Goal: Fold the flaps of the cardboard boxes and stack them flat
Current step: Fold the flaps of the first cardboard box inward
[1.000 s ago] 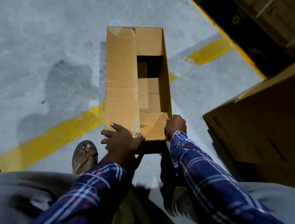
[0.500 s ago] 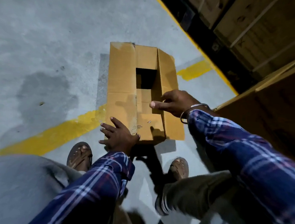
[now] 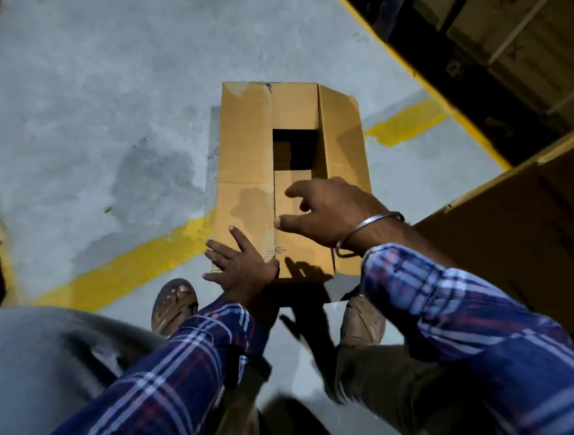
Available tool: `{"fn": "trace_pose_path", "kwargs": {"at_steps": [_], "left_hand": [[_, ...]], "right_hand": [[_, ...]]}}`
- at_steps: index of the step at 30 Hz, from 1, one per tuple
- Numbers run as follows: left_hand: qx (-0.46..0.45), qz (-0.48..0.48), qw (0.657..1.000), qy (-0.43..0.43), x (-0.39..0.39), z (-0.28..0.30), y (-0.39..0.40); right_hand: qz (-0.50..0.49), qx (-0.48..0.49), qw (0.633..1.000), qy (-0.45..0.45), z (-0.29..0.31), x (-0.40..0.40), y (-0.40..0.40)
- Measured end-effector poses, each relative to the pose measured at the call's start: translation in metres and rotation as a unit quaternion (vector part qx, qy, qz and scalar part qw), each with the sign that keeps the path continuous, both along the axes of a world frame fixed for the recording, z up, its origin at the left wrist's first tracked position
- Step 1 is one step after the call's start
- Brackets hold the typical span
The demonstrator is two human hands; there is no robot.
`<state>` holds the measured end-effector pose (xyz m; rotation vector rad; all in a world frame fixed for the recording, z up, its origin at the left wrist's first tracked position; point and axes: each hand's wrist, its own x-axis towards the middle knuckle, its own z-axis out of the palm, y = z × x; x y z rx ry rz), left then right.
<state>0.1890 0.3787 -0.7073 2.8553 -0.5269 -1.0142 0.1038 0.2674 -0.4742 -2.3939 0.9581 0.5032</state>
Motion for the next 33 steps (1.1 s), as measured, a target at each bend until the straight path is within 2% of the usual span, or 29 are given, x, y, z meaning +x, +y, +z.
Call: {"fn": "trace_pose_path", "kwargs": {"at_steps": [7,12,17,19,21,23,24,26,28,31,32,33], "left_hand": [[-0.056,-0.051,0.997,-0.019,0.019,0.009,0.027],[-0.060,-0.023,0.998,0.012,0.017,0.013,0.013],[-0.043,0.004,0.999,0.002,0.006,0.012,-0.004],[-0.054,0.016,0.998,0.020,0.011,0.014,-0.002],[-0.102,0.019,0.993,0.050,0.021,0.017,0.006],[-0.207,0.045,0.971,0.112,0.041,0.022,0.016],[-0.276,0.078,0.947,0.144,0.050,0.022,0.025],[-0.344,0.150,0.911,0.172,0.073,0.015,0.044],[-0.375,0.241,0.886,0.125,0.093,0.023,0.057],[-0.350,0.459,0.812,0.087,0.110,0.030,0.076],[-0.342,0.495,0.793,0.094,0.114,0.029,0.081],[-0.319,0.515,0.790,0.092,0.119,0.024,0.084]], "right_hand": [[-0.035,0.033,0.999,-0.009,0.006,-0.008,-0.017],[-0.049,0.032,0.998,-0.027,0.007,-0.003,-0.010],[0.000,0.016,1.000,-0.006,0.006,-0.002,0.006],[0.003,0.014,1.000,0.002,0.004,-0.004,0.005],[-0.001,0.016,1.000,0.007,0.004,-0.006,0.001],[-0.008,0.023,1.000,0.004,0.005,-0.007,-0.006],[-0.011,0.029,1.000,-0.002,0.006,-0.007,-0.008],[-0.021,0.036,0.999,-0.016,0.006,-0.006,-0.012],[-0.033,0.040,0.998,-0.024,0.006,-0.006,-0.015],[-0.044,0.050,0.998,-0.021,0.003,-0.008,-0.018],[-0.044,0.054,0.997,-0.017,0.001,-0.009,-0.019],[-0.042,0.058,0.997,-0.011,-0.001,-0.011,-0.020]]}}
